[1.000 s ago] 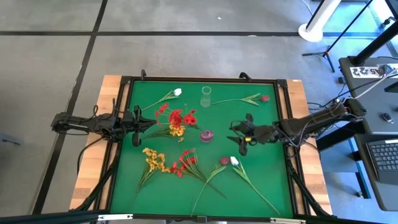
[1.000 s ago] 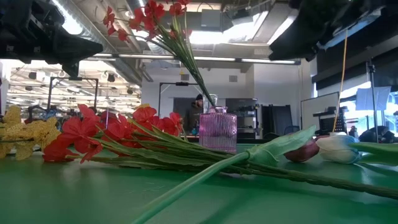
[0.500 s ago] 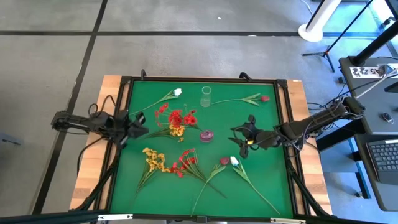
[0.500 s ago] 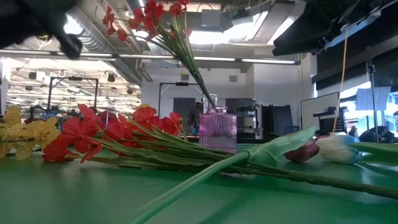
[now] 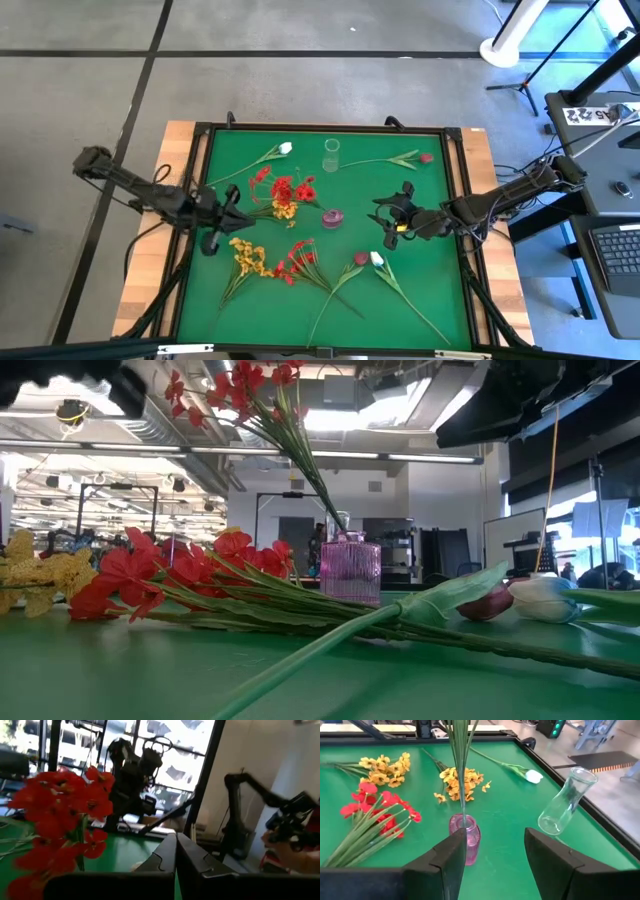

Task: Sort flowers into vase by color
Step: Put the bottom red flower into the pink vase

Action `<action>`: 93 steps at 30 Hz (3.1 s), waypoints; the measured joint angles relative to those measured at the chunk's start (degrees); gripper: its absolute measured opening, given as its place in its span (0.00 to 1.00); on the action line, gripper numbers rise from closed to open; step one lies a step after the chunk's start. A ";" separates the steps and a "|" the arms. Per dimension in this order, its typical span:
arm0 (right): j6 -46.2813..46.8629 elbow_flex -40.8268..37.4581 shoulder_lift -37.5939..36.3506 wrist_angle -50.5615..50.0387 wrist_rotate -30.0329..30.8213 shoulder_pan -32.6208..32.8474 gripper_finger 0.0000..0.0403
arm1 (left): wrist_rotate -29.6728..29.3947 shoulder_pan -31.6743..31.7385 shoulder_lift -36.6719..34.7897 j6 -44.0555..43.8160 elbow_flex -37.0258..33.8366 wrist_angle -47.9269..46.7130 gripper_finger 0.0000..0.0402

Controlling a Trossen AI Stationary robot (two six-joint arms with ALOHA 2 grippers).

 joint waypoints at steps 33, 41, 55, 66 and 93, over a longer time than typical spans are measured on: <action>-0.73 0.00 -0.01 -1.39 8.33 0.00 0.49 | -3.55 -1.95 70.46 -26.84 53.27 -33.74 0.06; 1.05 0.00 -0.21 -4.35 1.79 0.00 0.49 | -4.76 -1.53 73.66 -27.02 53.29 -26.46 0.25; 8.97 0.00 -5.74 -17.52 -0.38 0.00 0.49 | -6.20 -2.97 87.07 -22.32 71.96 -34.25 0.38; 14.87 0.00 -7.64 -21.79 -7.55 0.04 0.49 | -4.12 -2.05 94.92 -32.13 86.69 -59.16 0.38; 14.93 0.00 -7.64 -20.50 -8.15 0.00 0.49 | 0.87 -0.62 98.32 -42.35 86.62 -63.53 0.34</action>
